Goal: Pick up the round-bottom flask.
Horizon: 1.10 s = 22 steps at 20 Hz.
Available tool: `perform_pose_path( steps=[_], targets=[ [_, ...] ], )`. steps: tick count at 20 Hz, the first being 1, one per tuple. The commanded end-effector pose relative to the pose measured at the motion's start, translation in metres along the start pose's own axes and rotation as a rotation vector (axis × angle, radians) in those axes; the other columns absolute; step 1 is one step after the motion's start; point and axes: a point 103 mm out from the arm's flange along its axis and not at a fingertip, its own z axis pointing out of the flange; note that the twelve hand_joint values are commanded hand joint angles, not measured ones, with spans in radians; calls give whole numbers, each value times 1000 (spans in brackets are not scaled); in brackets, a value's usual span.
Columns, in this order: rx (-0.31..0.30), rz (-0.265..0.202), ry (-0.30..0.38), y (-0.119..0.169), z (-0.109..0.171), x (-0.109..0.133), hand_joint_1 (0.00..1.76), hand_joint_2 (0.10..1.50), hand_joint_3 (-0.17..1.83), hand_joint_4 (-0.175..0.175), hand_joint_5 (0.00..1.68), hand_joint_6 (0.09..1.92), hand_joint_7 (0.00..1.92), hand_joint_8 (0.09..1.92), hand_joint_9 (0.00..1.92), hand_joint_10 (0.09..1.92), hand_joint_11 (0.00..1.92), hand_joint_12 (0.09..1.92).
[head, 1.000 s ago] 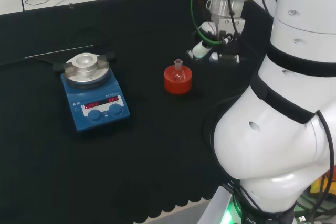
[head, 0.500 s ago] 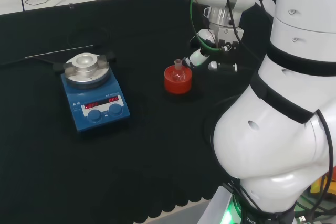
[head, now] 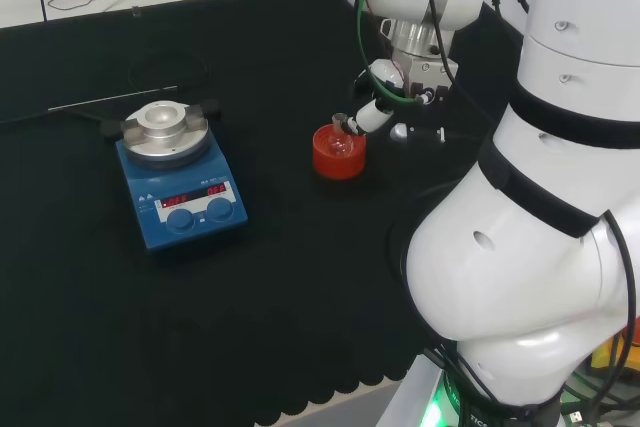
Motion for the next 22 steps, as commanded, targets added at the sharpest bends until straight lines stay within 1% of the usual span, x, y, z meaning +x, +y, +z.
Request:
perform_pose_path(
  steps=[1,5,10,14,19,22],
  targets=[
    [-5,-7,-5,9,8,4,936,587,646,-53,635,218,361,718,535,672,242,1368],
    [6,-8,-5,16,15,7,942,582,656,-54,637,249,373,720,543,668,251,1367],
    [5,-18,-12,23,21,12,946,573,676,-57,563,466,375,725,548,665,258,1370],
    [-14,-26,-18,25,24,16,951,573,678,-57,542,531,374,729,549,668,262,1366],
    [-43,-23,-35,26,23,17,985,579,678,-61,609,614,374,732,554,670,276,1360],
    [-45,-23,-38,26,23,17,993,582,677,-64,657,662,379,735,559,671,285,1359]
  ],
)
